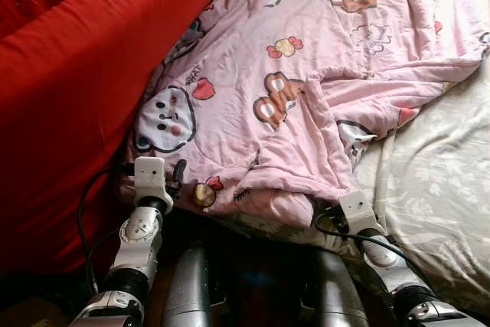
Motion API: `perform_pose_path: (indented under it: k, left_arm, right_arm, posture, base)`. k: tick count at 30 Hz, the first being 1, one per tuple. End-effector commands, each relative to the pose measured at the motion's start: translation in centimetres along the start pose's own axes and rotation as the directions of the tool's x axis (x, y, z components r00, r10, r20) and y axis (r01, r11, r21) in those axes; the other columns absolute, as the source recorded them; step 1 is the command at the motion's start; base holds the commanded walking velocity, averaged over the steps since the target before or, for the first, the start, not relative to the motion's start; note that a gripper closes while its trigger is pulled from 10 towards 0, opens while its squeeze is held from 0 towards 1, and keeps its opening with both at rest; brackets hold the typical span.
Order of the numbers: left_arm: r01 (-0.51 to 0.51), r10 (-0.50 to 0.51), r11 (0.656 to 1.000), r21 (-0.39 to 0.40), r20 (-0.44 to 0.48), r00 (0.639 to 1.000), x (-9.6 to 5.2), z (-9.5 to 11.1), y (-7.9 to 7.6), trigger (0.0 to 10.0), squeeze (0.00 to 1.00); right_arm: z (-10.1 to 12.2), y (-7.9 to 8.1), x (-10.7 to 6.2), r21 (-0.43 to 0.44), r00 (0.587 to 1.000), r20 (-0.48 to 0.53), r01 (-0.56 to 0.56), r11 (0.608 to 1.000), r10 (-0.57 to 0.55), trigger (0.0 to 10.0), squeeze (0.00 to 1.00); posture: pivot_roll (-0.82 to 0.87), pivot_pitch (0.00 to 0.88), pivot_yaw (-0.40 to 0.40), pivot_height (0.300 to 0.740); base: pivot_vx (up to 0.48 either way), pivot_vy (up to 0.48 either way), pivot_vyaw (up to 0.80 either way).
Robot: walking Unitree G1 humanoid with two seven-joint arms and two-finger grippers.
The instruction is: Clean up the room
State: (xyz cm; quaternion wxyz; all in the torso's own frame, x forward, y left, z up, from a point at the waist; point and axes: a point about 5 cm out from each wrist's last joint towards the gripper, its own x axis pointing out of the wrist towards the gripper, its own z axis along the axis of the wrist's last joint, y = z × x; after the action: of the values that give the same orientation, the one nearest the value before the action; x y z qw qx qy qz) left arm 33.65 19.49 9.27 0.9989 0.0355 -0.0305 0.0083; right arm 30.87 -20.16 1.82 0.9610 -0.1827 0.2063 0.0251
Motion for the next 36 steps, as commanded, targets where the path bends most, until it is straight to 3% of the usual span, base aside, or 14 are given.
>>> perform_pose_path:
  k: [1,8,16,31,36]
  left_arm:
    - [-0.006,0.006,1.0,0.005,-0.045,0.999,-0.8,-1.0,0.6,10.0,0.0]
    - [-0.002,0.002,1.0,0.002,-0.031,1.0,-1.0,-0.7,0.6,10.0,0.0]
    - [0.016,-0.016,1.0,0.01,-0.033,0.999,-1.5,-0.8,0.6,10.0,0.0]
    - [0.034,-0.034,0.999,-0.002,-0.049,0.998,-1.2,-0.6,-0.2,10.0,0.0]
    - [0.037,-0.038,0.999,-0.017,-0.058,0.998,-0.9,-0.7,-0.8,10.0,0.0]
  right_arm:
    - [-1.2,0.5,-0.4,0.02,0.999,-0.041,-0.001,1.0,0.002,0.0,0.0]
    - [-1.1,0.4,-0.4,0.008,0.999,-0.024,0.021,1.0,-0.021,0.0,0.0]
    - [-0.9,-1.1,-0.5,0.032,0.992,0.0,0.124,0.992,-0.124,0.0,0.0]
    - [-1.4,-0.5,-0.9,0.041,0.994,0.025,0.108,0.993,-0.109,0.0,0.0]
    - [-1.5,-0.5,-1.1,0.105,0.99,0.044,0.128,0.986,-0.134,0.0,0.0]
  posture:
    - [-0.03,0.332,0.092,0.616]
    - [-0.02,0.332,0.104,0.616]
    - [-0.02,0.336,0.115,0.616]
    - [-0.05,0.281,0.112,0.616]
    - [-0.07,0.25,0.1,0.616]
  base:
    - [0.0,0.0,0.0]
    - [0.0,0.0,0.0]
    - [0.0,0.0,0.0]
    - [0.0,0.0,0.0]
    - [0.0,0.0,0.0]
